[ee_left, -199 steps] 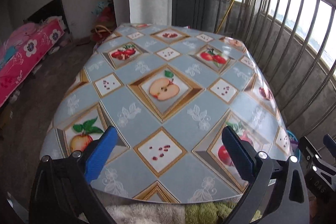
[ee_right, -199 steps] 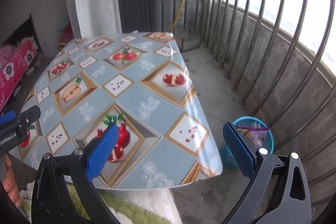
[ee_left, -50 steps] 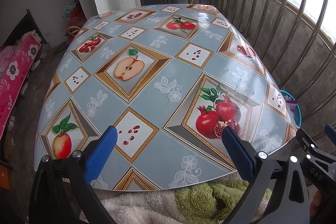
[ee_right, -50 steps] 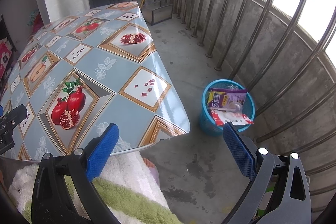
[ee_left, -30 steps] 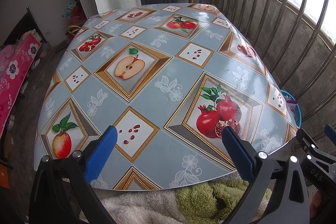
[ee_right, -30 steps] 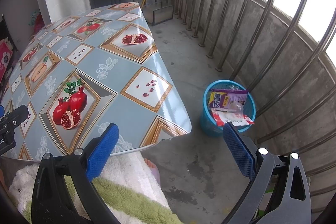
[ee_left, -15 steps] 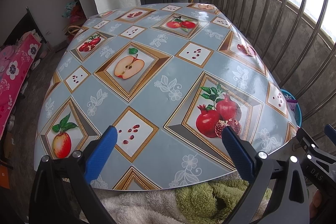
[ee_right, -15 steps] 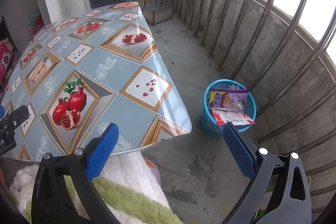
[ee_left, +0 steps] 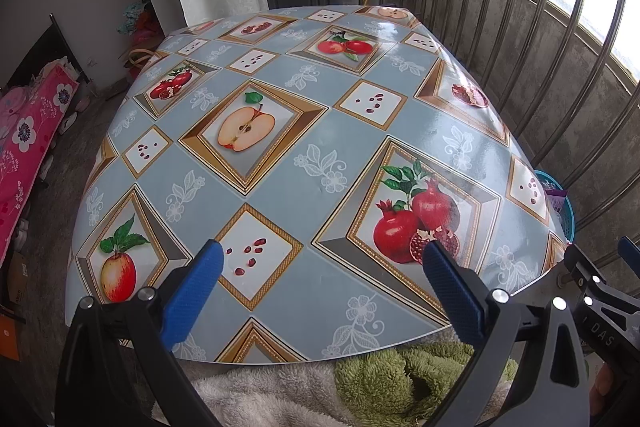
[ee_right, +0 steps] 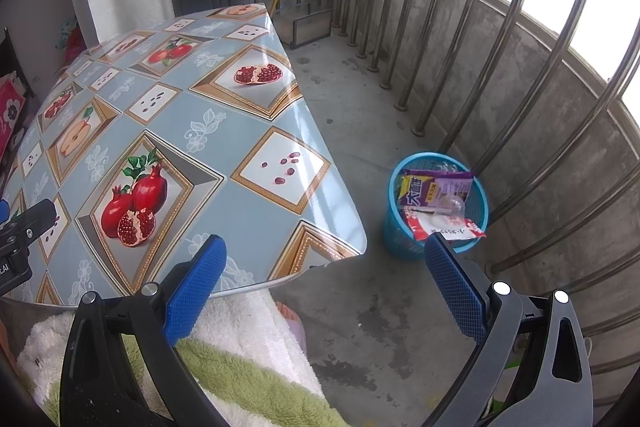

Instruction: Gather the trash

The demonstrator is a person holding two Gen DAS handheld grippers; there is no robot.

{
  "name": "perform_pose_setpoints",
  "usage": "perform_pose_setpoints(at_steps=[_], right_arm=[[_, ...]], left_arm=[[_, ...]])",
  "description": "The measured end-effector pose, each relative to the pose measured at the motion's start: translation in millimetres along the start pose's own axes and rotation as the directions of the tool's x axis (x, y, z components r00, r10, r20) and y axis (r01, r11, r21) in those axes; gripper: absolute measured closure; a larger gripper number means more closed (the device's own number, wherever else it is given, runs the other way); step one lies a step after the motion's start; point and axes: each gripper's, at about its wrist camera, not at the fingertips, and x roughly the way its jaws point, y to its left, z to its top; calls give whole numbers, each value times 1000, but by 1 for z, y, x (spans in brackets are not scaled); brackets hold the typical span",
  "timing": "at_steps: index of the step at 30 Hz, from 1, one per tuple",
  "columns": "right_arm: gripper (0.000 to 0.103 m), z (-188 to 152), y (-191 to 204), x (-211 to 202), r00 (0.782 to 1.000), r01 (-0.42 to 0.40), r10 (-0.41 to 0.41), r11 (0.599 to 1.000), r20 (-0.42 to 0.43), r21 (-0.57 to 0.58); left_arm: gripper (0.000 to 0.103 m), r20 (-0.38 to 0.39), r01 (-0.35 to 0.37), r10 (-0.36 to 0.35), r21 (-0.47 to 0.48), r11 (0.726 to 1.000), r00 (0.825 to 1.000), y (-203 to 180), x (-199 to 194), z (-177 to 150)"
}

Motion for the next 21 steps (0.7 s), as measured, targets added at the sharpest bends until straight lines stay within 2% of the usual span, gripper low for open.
perform_pose_setpoints(at_steps=[21], right_arm=[[8, 0, 2, 0, 1000, -5, 5, 1000, -3, 0]], left_arm=[[6, -1, 0, 0, 1, 1000, 1000, 0, 0, 1]])
